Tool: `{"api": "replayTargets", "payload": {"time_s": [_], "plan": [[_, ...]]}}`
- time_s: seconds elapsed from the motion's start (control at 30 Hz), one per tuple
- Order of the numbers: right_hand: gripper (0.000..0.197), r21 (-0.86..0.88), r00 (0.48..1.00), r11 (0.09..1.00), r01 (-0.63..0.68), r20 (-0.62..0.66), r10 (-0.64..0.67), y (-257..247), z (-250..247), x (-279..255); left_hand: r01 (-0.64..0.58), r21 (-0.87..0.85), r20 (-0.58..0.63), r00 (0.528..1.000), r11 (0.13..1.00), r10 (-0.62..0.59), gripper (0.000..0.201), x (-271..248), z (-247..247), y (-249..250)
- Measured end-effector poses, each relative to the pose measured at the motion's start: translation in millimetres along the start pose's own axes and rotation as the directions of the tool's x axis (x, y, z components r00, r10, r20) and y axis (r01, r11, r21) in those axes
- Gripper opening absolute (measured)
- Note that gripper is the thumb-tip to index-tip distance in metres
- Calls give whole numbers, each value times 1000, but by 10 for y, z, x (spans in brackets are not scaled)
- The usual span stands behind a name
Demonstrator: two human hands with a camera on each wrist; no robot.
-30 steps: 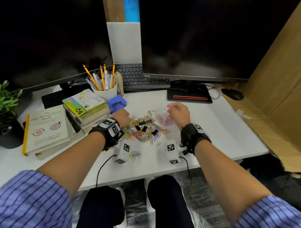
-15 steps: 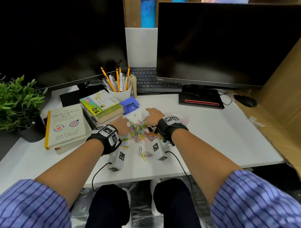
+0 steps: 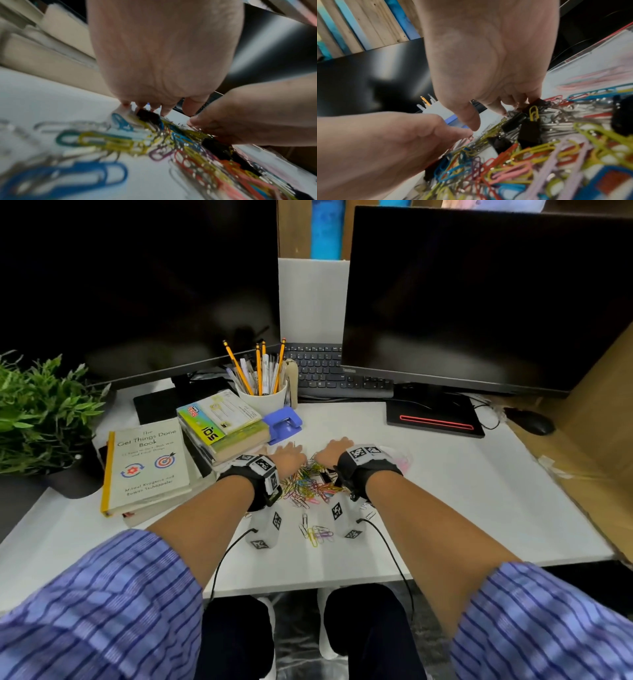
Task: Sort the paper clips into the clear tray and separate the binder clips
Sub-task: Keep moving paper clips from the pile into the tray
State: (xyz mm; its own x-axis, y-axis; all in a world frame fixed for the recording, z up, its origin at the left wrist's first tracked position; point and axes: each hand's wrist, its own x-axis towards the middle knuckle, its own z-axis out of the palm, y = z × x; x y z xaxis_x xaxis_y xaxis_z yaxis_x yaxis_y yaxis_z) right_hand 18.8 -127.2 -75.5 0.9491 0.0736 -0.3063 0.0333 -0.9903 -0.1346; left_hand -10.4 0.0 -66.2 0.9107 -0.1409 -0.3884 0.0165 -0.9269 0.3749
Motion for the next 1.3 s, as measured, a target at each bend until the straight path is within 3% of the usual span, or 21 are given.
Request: {"api": "replayTargets", "payload": {"time_s": [0.23,0.3,0.37,0.57,0.67,0.8,1.0,1.3], "plan": [[57,-18,976,984,175,136,-171,-24,-27,-139,-115,39,97,989,993,110,57,11,123,-118],[56,-11,954,963,269,143,-265,8,-65,-185,-173,12,44,984,985,172,65,0,127,-197],[53,11,938,945,327,120,-326,12,-71,-223,-216,102,-25,975,971,220,67,-39,110,-219],[34,-63,926,924,376,-14,-378,-48,-42,-302,-160,255,-134,971,954,199,48,-37,87,-78],[24,-57,922,924,377,-73,-381,-32,12,-296,-141,279,-167,967,950,193,36,-9,101,-45],[27,-3,926,931,364,-105,-362,-6,53,-266,-135,307,-202,958,942,203,26,11,97,-12],[26,125,934,932,340,-160,-319,75,81,-226,-126,379,-196,957,917,213,23,41,83,52],[23,344,939,882,322,-235,-251,160,65,-182,-121,273,-208,961,955,181,27,64,-31,26]]}}
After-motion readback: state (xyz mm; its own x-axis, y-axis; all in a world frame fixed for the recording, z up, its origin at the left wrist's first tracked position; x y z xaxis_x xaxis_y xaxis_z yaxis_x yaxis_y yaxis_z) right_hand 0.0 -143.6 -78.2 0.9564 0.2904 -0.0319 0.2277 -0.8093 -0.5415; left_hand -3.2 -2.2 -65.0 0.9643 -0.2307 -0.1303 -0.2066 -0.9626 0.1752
